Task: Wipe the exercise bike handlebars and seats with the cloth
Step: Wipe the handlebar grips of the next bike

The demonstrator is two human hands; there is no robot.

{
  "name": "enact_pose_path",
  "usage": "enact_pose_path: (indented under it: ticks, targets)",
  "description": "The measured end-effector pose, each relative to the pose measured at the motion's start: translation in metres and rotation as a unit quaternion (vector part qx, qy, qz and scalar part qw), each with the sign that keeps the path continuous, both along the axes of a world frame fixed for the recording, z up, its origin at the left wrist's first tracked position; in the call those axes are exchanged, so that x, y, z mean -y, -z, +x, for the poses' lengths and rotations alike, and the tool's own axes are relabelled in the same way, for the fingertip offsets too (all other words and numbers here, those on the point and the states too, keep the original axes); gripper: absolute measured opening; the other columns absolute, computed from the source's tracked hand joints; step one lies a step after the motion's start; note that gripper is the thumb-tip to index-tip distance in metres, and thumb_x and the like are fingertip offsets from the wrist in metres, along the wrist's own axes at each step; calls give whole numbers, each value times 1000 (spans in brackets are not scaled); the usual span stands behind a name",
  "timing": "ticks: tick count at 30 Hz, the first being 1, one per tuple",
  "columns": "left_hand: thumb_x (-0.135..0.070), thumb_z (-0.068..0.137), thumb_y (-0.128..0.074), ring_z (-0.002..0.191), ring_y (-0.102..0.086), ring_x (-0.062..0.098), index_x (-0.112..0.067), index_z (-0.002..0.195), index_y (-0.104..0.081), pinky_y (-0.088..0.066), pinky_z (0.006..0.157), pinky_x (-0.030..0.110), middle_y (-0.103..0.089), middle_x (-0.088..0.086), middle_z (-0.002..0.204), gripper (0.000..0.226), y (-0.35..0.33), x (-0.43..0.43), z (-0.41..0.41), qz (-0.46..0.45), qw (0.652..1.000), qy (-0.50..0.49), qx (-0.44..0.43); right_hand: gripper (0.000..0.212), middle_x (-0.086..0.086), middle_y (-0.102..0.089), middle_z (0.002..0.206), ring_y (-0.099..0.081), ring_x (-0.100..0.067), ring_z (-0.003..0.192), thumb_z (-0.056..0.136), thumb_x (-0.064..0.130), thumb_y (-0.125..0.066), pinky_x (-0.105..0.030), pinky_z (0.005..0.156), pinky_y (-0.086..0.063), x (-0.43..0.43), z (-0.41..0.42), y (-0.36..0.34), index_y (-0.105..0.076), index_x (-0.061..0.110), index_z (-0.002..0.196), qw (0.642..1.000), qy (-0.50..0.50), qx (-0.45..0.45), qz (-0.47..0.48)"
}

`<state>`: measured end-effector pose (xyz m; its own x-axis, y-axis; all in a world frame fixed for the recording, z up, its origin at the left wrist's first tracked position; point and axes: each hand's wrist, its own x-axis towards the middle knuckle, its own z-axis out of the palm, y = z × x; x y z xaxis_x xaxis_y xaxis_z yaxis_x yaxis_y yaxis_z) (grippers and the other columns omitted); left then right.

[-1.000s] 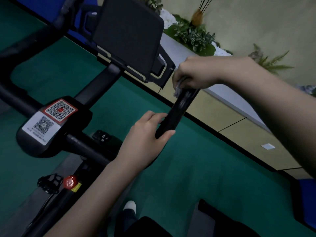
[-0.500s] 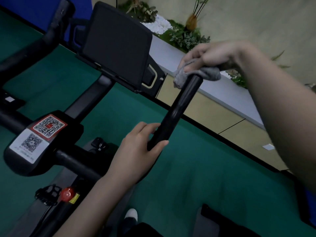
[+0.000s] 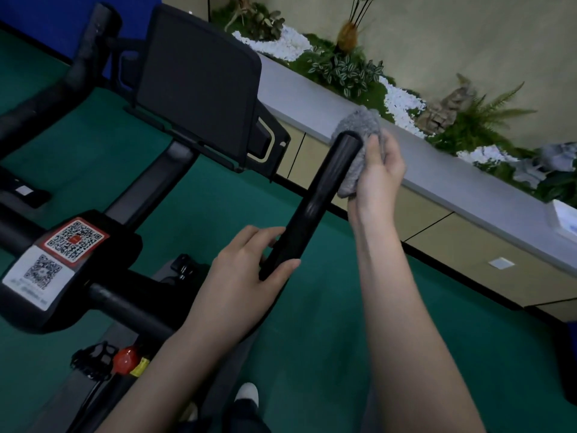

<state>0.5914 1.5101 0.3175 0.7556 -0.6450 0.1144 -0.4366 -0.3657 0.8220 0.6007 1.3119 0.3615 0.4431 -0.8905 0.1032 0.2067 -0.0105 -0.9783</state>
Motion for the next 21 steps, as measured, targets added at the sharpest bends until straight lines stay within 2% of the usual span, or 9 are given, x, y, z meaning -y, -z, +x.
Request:
enact_pose_path:
  ticks: [2, 4, 6, 9, 11, 13, 16, 19, 21]
  targets:
    - [-47, 81, -60, 86, -53, 0, -30, 124, -58, -43, 79, 18, -54, -17, 101, 47, -1, 0, 0, -5, 1000, -1, 3, 21, -16, -62, 110, -58, -28, 105, 101, 6, -40, -50, 105, -41, 1, -3, 7, -58, 3, 110, 997, -28, 25, 73]
    - [-47, 81, -60, 87, -53, 0, -29, 124, -58, -43, 81, 19, -54, -17, 101, 47, -2, 1, 0, -6, 1000, 0, 3, 21, -17, -62, 109, -58, -28, 102, 101, 7, -40, -50, 102, -45, -7, -9, 16, -58, 3, 111, 994, -40, 30, 96]
    - [-45, 82, -61, 86, -54, 2, -28, 124, -58, -44, 82, 22, -54, -16, 100, 46, -2, 1, -1, -5, 1000, 0, 4, 24, -20, -63, 111, -60, -33, 105, 101, 7, -40, -47, 99, -48, -15, -17, 26, -57, 0, 116, 993, -48, 23, 105]
    - [-42, 82, -64, 84, -54, 3, -27, 123, -60, -44, 81, 24, -55, -14, 99, 44, -3, 1, -1, -5, 1000, -3, 5, 30, -32, -57, 123, -53, -46, 116, 101, 7, -41, -57, 102, -42, -25, -24, 37, -52, -7, 125, 993, -58, 2, 105]
    - [-40, 82, -65, 84, -54, 3, -27, 123, -60, -43, 81, 23, -55, -13, 99, 43, -4, 1, -1, -4, 1000, -4, 4, 30, -30, -58, 122, -56, -42, 113, 101, 7, -42, -56, 104, -40, -29, -28, 41, -52, -7, 125, 994, -60, -14, 93]
    - [-39, 82, -65, 84, -53, 2, -26, 123, -60, -43, 81, 23, -55, -12, 99, 43, -4, 1, -1, -4, 1000, -5, 1, 25, -20, -64, 111, -61, -29, 103, 101, 6, -42, -50, 101, -45, -34, -33, 44, -57, -2, 119, 995, -59, -30, 70]
    - [-37, 83, -66, 84, -51, 2, -25, 123, -59, -43, 81, 22, -56, -10, 100, 42, -4, 1, -2, -6, 1000, -5, 2, 21, -3, -67, 95, -62, -15, 91, 100, 6, -43, -35, 90, -50, -42, -41, 53, -62, 12, 106, 997, -52, -54, 21]
    - [-37, 85, -64, 87, -53, 5, -23, 125, -58, -44, 83, 25, -56, -10, 100, 43, -5, 1, -3, 2, 1000, -1, 10, 23, 2, -64, 84, -60, -6, 80, 99, 4, -45, -21, 76, -49, -52, -52, 63, -63, 18, 97, 995, -52, -82, -23]
    - [-36, 85, -64, 90, -55, 8, -21, 125, -58, -45, 85, 28, -56, -8, 101, 43, -5, 1, -3, 3, 1000, 1, 13, 22, 4, -64, 84, -59, -2, 78, 97, 2, -46, -17, 75, -47, -58, -59, 66, -63, 17, 96, 992, -49, -103, -43]
